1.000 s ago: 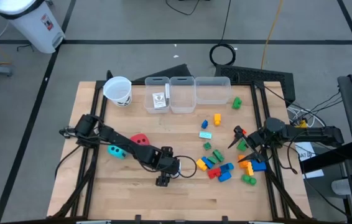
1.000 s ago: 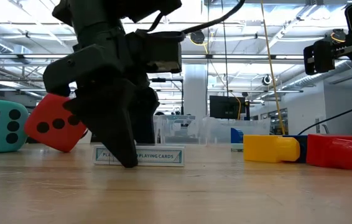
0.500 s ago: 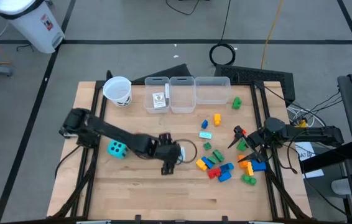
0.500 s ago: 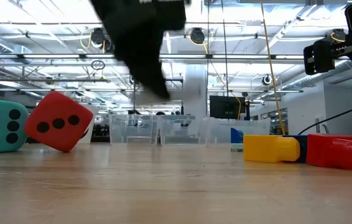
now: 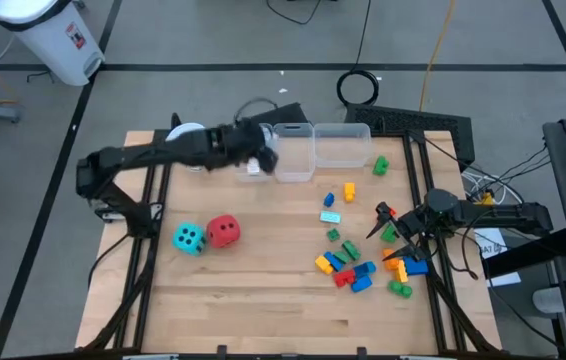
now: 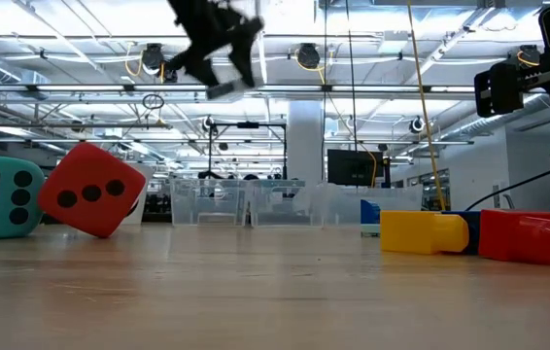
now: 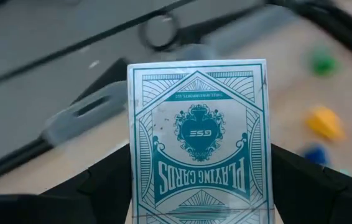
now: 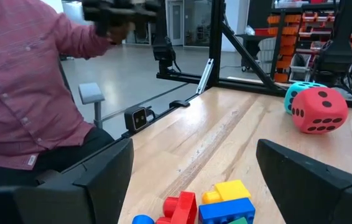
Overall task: Pick & Place Toys
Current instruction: Put the light blue deck of cards into the left transparent bin
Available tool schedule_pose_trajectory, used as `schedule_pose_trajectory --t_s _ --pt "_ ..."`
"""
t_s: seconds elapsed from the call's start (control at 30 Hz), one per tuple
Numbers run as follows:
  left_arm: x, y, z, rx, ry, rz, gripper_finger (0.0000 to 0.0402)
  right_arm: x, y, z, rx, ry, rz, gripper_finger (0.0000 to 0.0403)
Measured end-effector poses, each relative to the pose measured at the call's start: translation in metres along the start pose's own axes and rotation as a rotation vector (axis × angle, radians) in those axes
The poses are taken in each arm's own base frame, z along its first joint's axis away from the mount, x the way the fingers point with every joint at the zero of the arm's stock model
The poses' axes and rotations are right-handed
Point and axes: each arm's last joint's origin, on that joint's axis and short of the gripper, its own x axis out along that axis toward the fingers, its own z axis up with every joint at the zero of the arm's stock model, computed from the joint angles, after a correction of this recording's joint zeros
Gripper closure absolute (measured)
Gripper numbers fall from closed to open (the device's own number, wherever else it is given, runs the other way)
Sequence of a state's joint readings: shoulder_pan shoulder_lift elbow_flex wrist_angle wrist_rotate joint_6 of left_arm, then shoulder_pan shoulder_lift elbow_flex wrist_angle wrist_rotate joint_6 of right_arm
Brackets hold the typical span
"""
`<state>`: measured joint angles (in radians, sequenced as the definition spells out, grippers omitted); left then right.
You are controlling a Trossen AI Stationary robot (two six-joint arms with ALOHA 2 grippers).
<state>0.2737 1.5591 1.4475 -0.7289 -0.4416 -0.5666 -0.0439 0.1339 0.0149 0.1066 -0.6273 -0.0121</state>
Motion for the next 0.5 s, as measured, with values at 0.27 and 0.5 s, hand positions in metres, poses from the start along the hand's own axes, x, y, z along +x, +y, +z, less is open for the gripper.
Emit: schedule_pose_trajectory --t_s 0.27,0.5 --pt "0.091 0.052 -0.021 -0.263 0.104 0.055 0.0096 0.0 0.0 0.0 0.001 0.001 0.0 0.0088" --pt "0.135 0.067 -0.038 -0.312 0.181 0.063 0.0084 0.0 0.0 0.0 0.0 0.0 0.001 0.0089"
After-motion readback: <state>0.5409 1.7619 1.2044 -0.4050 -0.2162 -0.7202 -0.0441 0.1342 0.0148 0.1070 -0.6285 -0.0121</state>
